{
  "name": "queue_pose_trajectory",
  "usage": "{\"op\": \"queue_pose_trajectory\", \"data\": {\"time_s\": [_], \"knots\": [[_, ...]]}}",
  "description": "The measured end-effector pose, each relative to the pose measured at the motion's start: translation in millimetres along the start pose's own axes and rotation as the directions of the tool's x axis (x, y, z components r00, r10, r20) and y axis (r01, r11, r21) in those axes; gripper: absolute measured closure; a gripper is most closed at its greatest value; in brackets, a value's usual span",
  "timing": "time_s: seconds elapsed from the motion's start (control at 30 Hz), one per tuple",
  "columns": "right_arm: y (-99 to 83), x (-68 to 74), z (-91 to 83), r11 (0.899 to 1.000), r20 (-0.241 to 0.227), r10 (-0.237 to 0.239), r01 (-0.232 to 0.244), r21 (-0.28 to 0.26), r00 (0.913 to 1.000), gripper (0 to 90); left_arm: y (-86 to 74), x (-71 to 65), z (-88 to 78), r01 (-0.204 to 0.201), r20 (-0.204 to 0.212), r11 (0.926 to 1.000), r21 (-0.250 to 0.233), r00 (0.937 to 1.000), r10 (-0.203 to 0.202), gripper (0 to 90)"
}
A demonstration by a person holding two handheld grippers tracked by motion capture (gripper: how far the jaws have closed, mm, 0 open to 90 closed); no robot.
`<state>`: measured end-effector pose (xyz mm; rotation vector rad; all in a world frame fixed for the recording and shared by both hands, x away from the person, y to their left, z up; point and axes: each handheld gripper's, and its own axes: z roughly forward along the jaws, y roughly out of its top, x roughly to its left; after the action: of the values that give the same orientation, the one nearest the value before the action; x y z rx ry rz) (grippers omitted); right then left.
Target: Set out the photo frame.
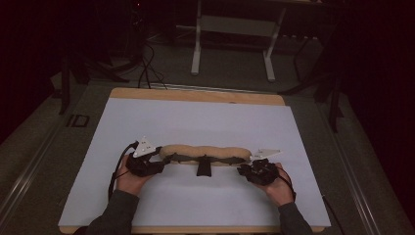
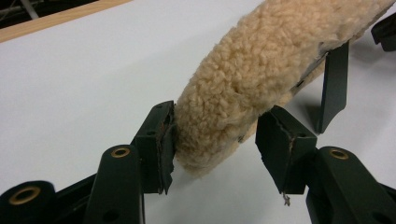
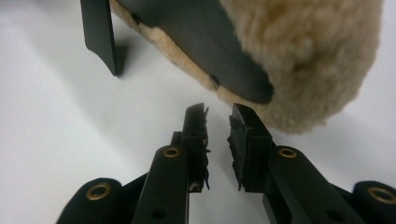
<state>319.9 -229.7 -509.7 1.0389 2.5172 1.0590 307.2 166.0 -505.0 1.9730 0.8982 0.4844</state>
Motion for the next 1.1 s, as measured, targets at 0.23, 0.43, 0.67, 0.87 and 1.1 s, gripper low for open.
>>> {"op": "queue_pose_trajectory", "data": {"time_s": [0.23,0.43,0.67,0.87,1.1], "knots": [[1.8,0.7,-2.0,1.0,0.018,0.013,-0.013,-0.027,0.9998,84.2,0.0,-1.1,-0.4,-0.006,-0.003,1.0,0.001,1.0,0.006,48.6],[2.7,0.8,-3.2,0.999,0.037,0.02,-0.018,-0.037,0.9991,89.9,-0.1,-2.2,-1.1,-0.013,-0.006,0.9999,0.004,0.9999,0.013,48.7],[3.4,1.7,-2.4,0.999,0.077,0.018,-0.015,-0.045,0.9969,90.0,-1.2,-6.1,-1.2,-0.029,-0.026,0.9996,0.003,0.9992,0.029,49.8],[4.3,2.1,-1.6,0.998,0.102,0.025,-0.02,-0.052,0.9945,90.0,-1.9,-8.4,-2.1,-0.035,-0.032,0.9994,0.003,0.9989,0.035,51.1],[4.6,0.8,-0.9,0.997,0.127,0.05,-0.043,-0.064,0.9906,89.9,-3.1,-10.6,-5.6,-0.031,-0.015,0.9995,0.008,0.9994,0.031,52.8]]}}
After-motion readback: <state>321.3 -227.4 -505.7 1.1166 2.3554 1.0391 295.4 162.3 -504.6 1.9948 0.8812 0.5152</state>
